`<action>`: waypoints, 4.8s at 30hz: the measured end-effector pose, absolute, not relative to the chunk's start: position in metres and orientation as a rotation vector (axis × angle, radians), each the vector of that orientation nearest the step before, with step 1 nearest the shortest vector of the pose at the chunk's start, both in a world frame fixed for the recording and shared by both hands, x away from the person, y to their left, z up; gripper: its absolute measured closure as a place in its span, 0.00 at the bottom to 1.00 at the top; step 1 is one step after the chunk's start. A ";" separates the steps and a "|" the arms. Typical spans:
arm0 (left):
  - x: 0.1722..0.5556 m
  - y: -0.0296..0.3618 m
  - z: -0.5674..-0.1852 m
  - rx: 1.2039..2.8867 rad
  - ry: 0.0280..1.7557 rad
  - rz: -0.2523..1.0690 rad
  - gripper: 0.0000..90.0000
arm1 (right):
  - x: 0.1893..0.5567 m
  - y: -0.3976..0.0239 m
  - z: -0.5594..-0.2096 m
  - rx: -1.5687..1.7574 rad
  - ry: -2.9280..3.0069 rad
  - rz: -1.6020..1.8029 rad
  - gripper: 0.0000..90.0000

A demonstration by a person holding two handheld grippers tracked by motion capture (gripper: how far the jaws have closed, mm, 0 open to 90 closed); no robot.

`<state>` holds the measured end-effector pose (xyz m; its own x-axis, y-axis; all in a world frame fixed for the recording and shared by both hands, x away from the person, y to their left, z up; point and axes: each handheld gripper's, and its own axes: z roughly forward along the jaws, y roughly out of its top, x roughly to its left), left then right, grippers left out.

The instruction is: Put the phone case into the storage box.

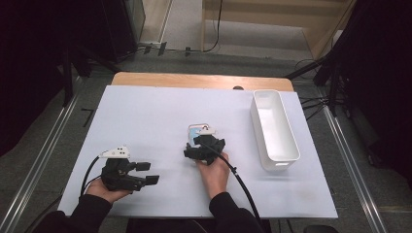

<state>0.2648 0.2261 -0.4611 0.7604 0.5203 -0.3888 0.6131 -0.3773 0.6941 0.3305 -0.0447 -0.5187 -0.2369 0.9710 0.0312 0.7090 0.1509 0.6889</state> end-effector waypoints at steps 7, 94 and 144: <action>0.265 0.225 -0.462 2.056 0.855 -0.136 0.31 | 0.330 -0.044 -0.518 1.593 2.020 0.831 0.12; 0.290 0.203 -0.448 1.986 0.965 -0.240 0.32 | 0.296 -0.125 -0.462 1.508 2.354 1.383 0.16; 0.363 0.158 -0.402 1.917 1.156 -0.172 0.28 | 0.299 -0.093 -0.478 1.552 2.090 1.438 0.16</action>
<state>0.3630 0.1582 -0.4018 0.5600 0.6542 -0.5084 0.7738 -0.1938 0.6030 0.2987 -0.0934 -0.4780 -0.4453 0.8090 0.3837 0.6475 -0.0050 0.7620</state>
